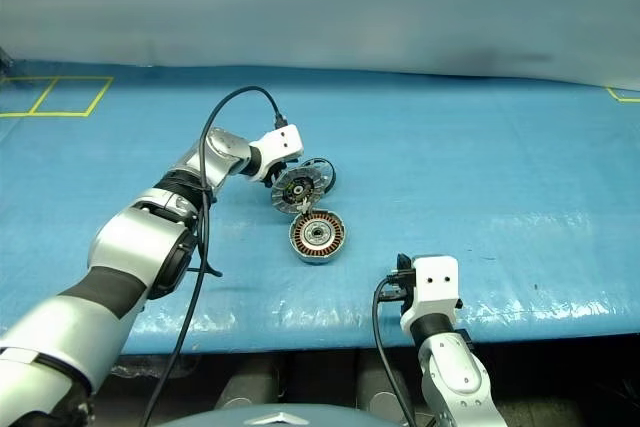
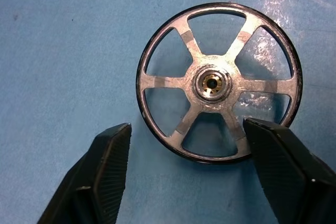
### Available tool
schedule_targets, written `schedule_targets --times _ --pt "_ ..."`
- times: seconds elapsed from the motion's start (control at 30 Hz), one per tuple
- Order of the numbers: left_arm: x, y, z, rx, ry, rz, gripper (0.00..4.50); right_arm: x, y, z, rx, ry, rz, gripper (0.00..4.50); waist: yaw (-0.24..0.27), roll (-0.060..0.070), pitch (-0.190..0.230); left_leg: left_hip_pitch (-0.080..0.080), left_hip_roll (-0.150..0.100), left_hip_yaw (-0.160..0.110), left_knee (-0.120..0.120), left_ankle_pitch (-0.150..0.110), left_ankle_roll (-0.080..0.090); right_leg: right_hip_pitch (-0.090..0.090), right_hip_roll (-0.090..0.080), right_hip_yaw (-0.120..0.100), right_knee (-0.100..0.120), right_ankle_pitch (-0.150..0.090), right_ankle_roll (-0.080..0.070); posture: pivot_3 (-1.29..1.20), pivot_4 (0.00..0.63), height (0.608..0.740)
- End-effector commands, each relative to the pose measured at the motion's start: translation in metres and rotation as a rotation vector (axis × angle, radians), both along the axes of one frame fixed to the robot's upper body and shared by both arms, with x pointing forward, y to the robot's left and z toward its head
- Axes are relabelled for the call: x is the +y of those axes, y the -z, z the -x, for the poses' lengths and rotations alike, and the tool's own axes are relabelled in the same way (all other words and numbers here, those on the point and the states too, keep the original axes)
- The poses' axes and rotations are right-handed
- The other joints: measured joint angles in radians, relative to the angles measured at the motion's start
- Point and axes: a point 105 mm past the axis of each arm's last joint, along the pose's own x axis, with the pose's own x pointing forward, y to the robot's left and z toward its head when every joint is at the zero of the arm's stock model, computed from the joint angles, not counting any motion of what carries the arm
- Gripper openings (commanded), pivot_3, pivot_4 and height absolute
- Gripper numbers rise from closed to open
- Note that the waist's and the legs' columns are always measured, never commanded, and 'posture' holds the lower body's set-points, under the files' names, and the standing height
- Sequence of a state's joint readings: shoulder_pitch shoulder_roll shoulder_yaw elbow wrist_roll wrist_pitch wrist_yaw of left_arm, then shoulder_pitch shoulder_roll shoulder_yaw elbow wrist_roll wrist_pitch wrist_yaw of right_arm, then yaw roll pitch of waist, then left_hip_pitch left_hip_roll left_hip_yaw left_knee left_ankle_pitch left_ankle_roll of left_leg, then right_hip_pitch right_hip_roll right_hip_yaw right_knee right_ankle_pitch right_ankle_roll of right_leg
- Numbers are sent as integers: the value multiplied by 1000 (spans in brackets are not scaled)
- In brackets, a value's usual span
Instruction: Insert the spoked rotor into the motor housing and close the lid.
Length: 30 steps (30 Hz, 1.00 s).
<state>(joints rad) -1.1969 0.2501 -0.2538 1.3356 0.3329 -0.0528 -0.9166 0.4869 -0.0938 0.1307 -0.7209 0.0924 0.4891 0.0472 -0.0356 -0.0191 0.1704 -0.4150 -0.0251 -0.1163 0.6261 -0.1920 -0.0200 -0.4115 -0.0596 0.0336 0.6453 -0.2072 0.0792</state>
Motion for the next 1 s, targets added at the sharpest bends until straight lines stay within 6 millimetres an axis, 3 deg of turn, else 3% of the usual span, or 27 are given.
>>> schedule_targets --times 0.03,0.07,0.3,0.4,0.5,0.53,0.8,1.0 --pt "3 -5 -3 -22 -12 12 1932 1 -15 -1 -56 -9 -2 0 0 0 0 0 0 0 0 0 0 0 0 0 0 0 0 0 150 740" --pt "3 -5 -3 -23 -12 11 1613 1 -15 -1 -56 -8 -1 0 0 0 0 0 0 0 0 0 0 0 0 0 0 0 0 0 150 740" --pt "2 -4 -2 -20 -8 12 1613 1 -15 -2 -56 -6 1 0 0 0 0 0 0 0 1 0 0 0 0 0 0 0 0 0 150 740" --pt "2 -4 -2 -17 -8 15 1073 1 -15 -2 -57 -4 0 0 0 0 0 0 0 0 1 0 0 0 0 0 0 0 0 0 150 740" --pt "2 -5 -2 -19 -8 15 103 1 -15 -2 -57 -4 -1 0 0 0 0 0 0 0 1 0 0 0 0 0 0 0 0 0 150 740" --pt "2 -5 -2 -19 -9 16 17 1 -15 -2 -57 -4 -1 0 -1 0 0 0 0 0 1 0 0 0 0 0 1 0 0 0 150 740" --pt "6 -7 -4 -33 -15 5 17 2 -15 -3 -59 -6 -1 0 -1 0 -1 1 0 0 1 0 0 1 0 0 1 0 0 0 150 740" --pt "21 -15 -7 -69 -18 -14 17 3 -15 -5 -65 -16 -2 0 -3 0 0 1 0 0 1 0 0 1 0 0 1 0 0 0 150 740"
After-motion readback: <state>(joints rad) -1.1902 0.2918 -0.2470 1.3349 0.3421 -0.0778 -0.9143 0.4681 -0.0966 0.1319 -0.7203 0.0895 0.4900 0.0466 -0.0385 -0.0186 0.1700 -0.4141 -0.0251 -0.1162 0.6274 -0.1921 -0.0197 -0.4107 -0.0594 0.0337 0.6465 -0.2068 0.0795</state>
